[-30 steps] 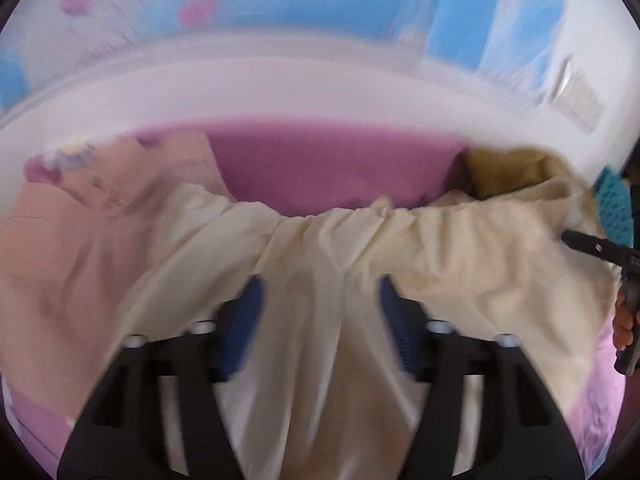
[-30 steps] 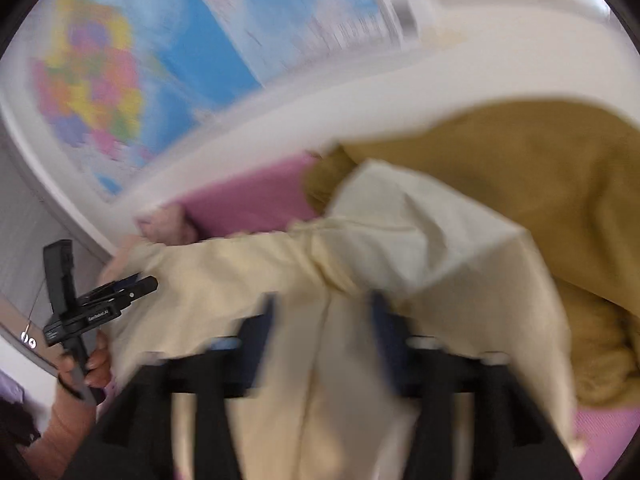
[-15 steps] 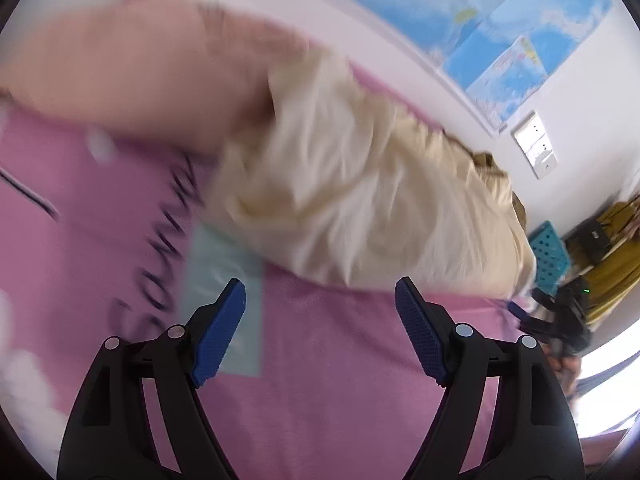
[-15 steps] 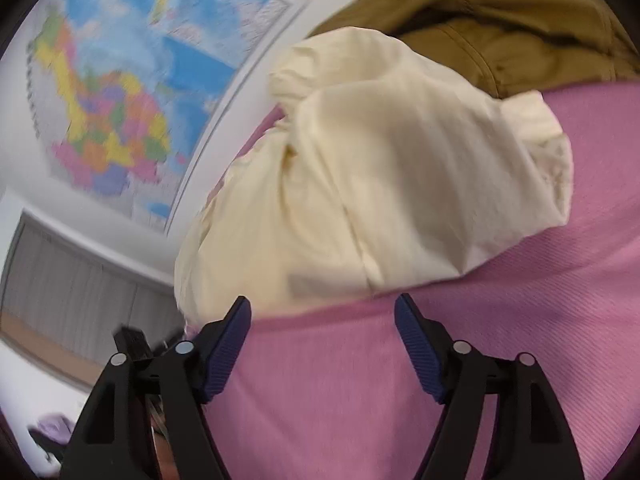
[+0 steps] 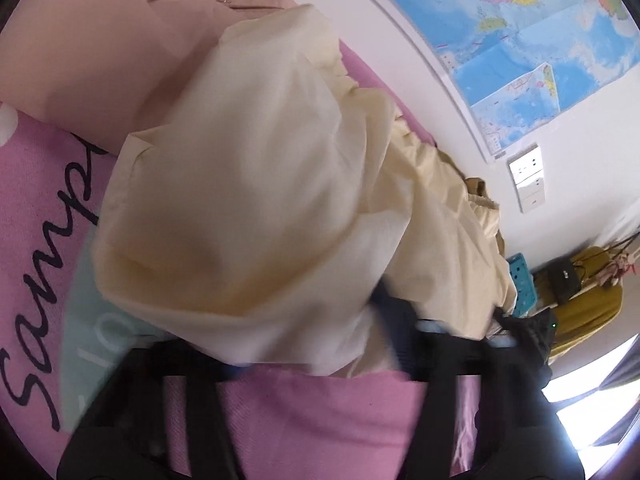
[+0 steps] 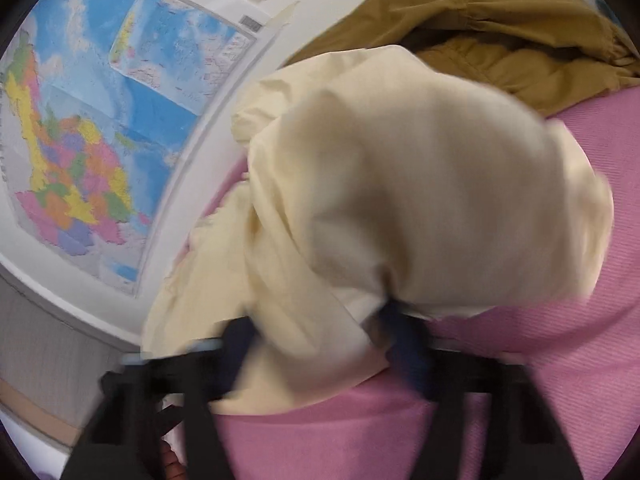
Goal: Fold large clothes
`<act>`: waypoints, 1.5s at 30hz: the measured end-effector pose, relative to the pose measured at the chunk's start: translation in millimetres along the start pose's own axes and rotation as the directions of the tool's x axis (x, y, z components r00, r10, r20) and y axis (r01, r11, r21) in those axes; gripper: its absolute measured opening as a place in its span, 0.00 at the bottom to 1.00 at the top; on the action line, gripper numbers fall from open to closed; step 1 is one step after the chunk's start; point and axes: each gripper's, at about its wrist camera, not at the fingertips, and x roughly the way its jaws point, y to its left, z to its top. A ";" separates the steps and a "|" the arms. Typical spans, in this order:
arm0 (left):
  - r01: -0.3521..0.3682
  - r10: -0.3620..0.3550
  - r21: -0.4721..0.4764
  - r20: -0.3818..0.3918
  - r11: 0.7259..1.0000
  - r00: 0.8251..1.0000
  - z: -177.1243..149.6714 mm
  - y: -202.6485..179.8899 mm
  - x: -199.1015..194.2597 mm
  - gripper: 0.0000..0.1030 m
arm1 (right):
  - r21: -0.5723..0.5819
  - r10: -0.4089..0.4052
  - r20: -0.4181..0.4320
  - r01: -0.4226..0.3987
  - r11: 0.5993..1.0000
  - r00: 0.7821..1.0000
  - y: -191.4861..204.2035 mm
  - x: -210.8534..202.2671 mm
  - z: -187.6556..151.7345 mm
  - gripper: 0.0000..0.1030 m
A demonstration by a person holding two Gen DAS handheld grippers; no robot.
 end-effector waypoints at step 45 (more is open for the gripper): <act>-0.299 0.323 0.519 0.046 0.801 0.945 -38.6 -94.2 -11.9 0.56 | -0.657 -0.298 -0.003 0.223 0.721 0.955 80.9 -3.7 -33.7 0.31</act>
